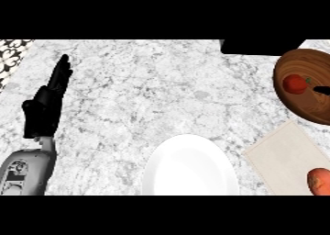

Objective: Pick the bell pepper from the plate and place it in the bowl

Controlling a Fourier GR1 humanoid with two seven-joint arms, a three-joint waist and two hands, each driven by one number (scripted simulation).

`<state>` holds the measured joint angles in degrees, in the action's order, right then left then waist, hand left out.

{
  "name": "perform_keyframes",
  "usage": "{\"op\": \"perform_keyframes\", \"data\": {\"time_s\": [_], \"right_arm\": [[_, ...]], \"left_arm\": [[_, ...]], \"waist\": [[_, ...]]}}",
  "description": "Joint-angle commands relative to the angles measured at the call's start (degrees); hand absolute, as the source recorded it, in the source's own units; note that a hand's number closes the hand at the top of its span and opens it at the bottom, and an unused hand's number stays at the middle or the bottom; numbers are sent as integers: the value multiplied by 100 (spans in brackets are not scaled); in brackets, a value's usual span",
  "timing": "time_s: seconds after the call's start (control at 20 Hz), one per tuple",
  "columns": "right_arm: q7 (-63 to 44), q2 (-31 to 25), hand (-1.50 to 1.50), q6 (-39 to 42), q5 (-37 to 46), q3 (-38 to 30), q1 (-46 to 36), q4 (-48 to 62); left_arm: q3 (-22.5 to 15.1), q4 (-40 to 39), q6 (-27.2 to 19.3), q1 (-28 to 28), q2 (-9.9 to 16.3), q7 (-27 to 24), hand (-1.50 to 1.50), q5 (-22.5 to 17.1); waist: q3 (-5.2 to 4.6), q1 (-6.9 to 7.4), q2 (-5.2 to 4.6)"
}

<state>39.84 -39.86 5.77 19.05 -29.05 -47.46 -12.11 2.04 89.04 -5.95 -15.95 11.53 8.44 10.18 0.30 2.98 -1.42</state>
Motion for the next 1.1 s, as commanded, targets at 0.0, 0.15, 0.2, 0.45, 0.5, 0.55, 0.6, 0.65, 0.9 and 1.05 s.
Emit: {"op": "perform_keyframes", "data": {"time_s": [0.0, 0.15, 0.2, 0.45, 0.5, 0.55, 0.6, 0.65, 0.9, 1.05], "right_arm": [[269, -358, -150, 649, -279, -279, 214, 254], [437, -812, -150, 1329, -406, -396, 398, 318], [547, -993, -150, 1730, -488, -466, 542, 362], [1035, -1093, -150, 2420, -471, -385, 1036, 324], [1103, -1164, -150, 2573, -513, -406, 1097, 283], [1128, -1130, -150, 2692, -449, -318, 1141, 249], [1458, -1058, -150, 2676, -454, -316, 1416, 204], [1214, -1186, -150, 2839, -485, -317, 1184, 159], [1581, -1148, -150, 2893, -626, -366, 1655, 49], [1726, -1197, -150, 3118, -599, -253, 1923, -61]], "left_arm": [[143, 22, 157, 195, 133, -195, 0, -144], [118, 37, 18, 150, 46, -122, 0, -50], [-69, 354, -13, 470, -51, -60, 0, 40], [74, 205, 67, 303, 11, -22, 0, -64], [168, 352, 86, 336, 120, 40, 0, -83], [168, 271, 106, 302, 111, -74, 0, -97], [160, 170, 45, 250, 28, -10, 0, -95], [73, 147, -55, 93, -51, 117, 0, 19], [121, 87, 4, 292, -29, -118, 0, -19], [124, 228, -96, 310, -75, -24, 0, 26]], "waist": [[-1, -23, 18], [3, -64, 20], [9, -42, 42], [6, -112, 45], [5, -114, 62], [5, -120, 55], [10, -162, 48], [7, -162, 54], [6, -200, 63], [7, -221, 81]]}}
